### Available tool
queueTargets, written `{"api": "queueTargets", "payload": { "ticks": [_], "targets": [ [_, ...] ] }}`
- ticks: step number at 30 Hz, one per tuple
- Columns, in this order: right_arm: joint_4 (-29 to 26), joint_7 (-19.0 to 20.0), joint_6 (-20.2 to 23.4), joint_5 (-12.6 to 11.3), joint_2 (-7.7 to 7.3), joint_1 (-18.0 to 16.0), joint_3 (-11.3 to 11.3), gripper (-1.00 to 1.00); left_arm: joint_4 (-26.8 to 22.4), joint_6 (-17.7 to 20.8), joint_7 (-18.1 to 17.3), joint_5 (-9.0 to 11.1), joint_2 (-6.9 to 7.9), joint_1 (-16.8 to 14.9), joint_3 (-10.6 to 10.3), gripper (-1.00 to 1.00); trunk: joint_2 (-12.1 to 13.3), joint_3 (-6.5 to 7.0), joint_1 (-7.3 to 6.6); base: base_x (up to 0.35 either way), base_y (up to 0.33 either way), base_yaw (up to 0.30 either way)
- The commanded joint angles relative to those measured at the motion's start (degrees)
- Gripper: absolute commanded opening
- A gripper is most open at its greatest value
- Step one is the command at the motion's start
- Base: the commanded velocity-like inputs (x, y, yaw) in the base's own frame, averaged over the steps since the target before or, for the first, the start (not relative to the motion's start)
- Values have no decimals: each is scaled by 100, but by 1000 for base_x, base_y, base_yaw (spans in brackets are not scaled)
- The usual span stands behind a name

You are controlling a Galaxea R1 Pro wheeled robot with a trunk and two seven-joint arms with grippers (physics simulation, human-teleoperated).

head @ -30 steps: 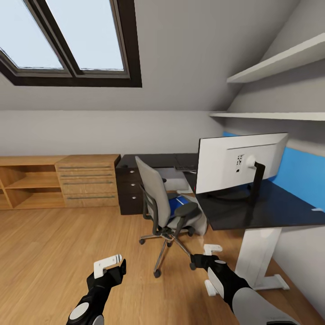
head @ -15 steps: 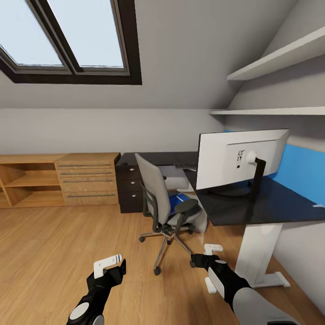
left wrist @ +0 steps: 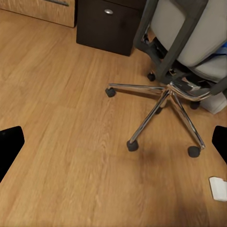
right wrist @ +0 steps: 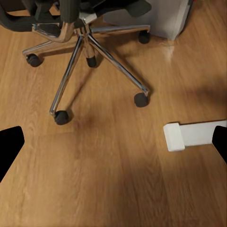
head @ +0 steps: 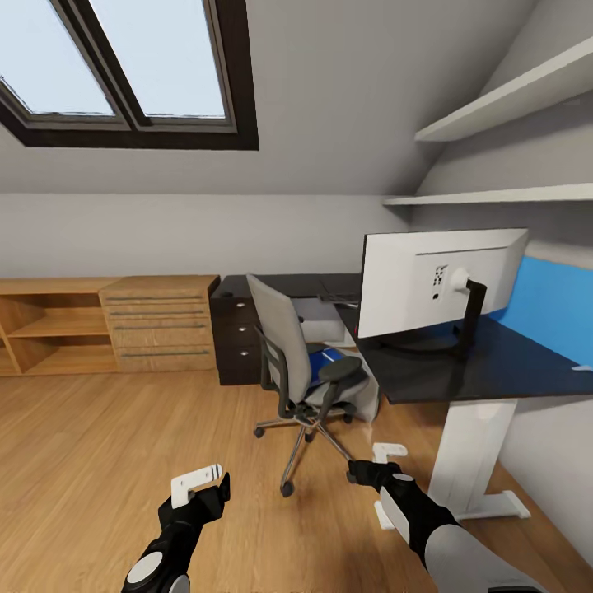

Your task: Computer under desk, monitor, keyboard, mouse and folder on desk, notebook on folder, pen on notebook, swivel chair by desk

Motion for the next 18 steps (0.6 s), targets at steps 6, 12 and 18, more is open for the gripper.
{"api": "queueTargets", "payload": {
  "ticks": [6, 12, 18],
  "targets": [
    [-9, -24, 21, -34, 2, 0, 2, 100, -9, 13, 46, 59, 1, -3, -7, 100, -245, -113, 132, 0, 0, 0],
    [-14, -19, 30, -38, -1, 0, 2, 100, -9, 13, 46, 59, -3, -3, -7, 100, -485, -221, 264, 0, 0, 0],
    [-8, -34, 14, -30, 10, 0, 2, 100, -9, 13, 46, 60, -2, -3, -7, 100, -726, -328, 396, 0, 0, 0]
  ]
}}
